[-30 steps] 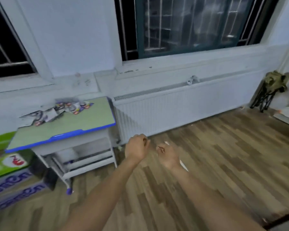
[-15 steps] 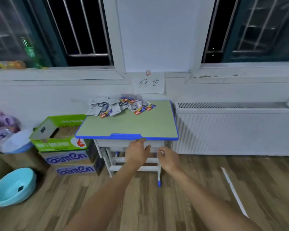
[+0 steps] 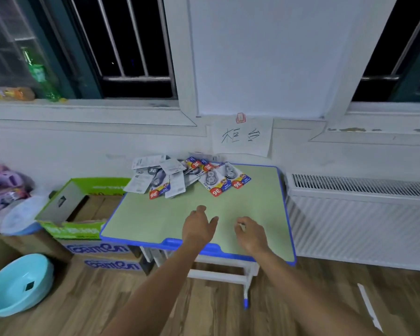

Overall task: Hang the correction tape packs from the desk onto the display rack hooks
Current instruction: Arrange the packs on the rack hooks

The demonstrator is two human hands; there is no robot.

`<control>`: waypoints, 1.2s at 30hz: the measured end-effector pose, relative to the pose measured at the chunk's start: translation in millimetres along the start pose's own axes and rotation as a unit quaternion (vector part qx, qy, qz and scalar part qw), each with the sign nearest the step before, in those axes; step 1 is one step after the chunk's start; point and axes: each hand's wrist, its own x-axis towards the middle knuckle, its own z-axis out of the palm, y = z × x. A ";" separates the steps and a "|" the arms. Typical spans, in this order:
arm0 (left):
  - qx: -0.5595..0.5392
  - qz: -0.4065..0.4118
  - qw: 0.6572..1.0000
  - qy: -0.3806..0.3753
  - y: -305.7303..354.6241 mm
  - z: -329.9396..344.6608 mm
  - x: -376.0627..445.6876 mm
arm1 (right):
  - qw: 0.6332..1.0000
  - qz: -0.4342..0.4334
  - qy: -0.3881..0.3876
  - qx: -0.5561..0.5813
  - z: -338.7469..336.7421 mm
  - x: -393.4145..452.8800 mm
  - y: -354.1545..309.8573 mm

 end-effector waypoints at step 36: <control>0.042 -0.027 0.999 -0.009 -9.4 86.4 264.7 | 0.963 0.184 0.066 -0.184 52.7 294.0 20.7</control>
